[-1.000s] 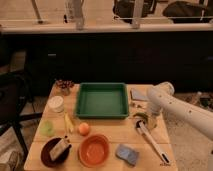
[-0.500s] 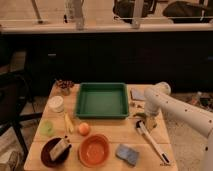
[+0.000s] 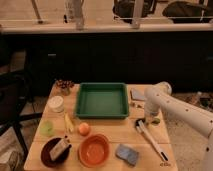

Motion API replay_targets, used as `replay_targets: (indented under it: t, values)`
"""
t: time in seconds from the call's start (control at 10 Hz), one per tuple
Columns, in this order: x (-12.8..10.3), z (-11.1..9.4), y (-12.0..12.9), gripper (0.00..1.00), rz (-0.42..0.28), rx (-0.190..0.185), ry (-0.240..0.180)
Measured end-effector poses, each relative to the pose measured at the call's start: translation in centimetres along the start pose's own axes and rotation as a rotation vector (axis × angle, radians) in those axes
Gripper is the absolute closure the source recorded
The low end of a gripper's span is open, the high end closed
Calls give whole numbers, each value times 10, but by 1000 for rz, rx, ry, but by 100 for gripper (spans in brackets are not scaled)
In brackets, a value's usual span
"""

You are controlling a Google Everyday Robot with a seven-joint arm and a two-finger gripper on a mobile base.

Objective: Place pepper in plastic cup

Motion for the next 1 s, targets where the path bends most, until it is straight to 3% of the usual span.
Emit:
replay_targets:
  t: [0.2, 0.4, 0.7, 1.0]
  values:
    - [2, -8, 0, 100, -3, 17, 1]
    - [3, -30, -1, 100, 7, 67, -1]
    - [11, -75, -6, 100, 41, 177, -10]
    - [10, -102, -11, 100, 53, 244, -39]
